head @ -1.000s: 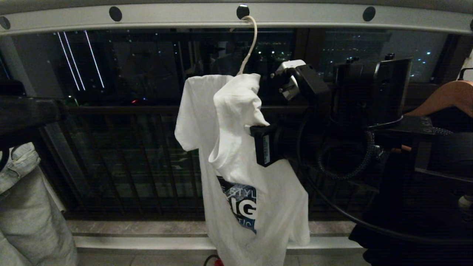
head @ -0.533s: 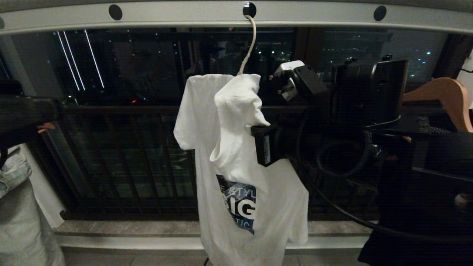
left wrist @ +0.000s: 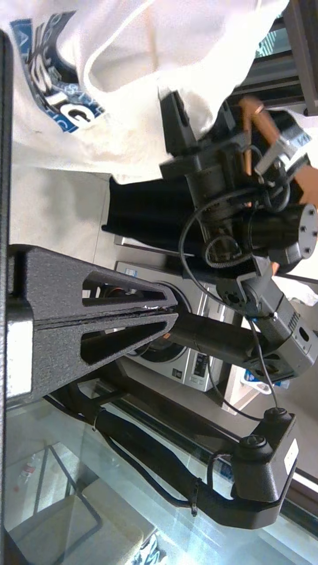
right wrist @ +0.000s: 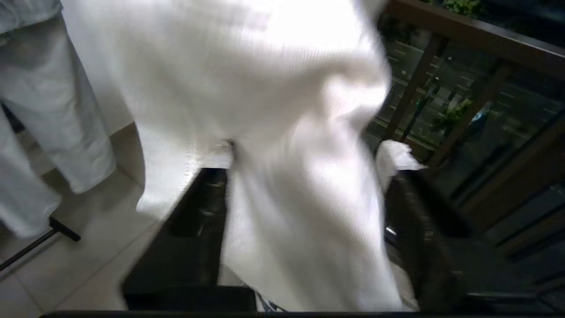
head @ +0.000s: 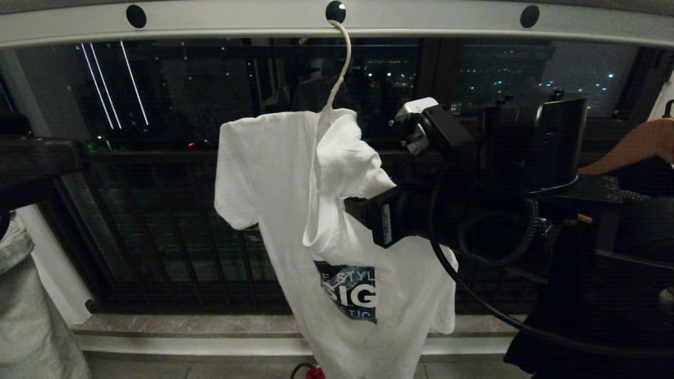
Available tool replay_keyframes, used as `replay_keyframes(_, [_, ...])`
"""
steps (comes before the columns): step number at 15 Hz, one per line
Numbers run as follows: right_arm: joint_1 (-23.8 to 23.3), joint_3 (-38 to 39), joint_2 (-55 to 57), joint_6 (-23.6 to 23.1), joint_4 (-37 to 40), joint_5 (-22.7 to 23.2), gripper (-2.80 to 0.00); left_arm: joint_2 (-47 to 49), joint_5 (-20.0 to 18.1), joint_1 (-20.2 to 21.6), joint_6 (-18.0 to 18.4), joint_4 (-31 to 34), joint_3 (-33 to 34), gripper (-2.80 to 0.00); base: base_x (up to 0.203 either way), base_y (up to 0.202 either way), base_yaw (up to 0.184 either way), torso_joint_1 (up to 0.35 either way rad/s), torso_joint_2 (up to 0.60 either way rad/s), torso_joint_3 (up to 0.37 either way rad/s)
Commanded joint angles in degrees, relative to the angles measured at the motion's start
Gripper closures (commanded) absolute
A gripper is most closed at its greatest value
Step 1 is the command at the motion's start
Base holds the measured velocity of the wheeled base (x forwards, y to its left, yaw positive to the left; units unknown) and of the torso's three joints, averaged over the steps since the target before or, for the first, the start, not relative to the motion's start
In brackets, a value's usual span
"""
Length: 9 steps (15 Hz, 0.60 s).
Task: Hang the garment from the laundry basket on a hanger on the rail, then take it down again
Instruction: Hang the clothes rack on the clothesline
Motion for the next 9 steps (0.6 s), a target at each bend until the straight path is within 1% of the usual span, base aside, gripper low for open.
replay_keyframes(1, [0.0, 1.0, -2.9, 0.0, -0.2, -0.1, -2.8, 0.2, -0.4, 0.0, -0.3, -0.4, 0.0, 0.0, 0.0, 0.0, 0.0, 0.0, 0.0, 0.0])
replay_keyframes(4, [0.1, 2.9, -5.7, -0.1, -0.2, -0.1, -2.8, 0.8, -0.4, 0.0, -0.3, -0.4, 0.0, 0.0, 0.0, 0.0, 0.0, 0.0, 0.0, 0.0])
replay_keyframes(9, [0.0, 3.4, -6.5, 0.0, -0.2, -0.1, -2.8, 1.0, -0.4, 0.0, -0.2, -0.4, 0.0, 0.0, 0.0, 0.0, 0.0, 0.0, 0.0, 0.0])
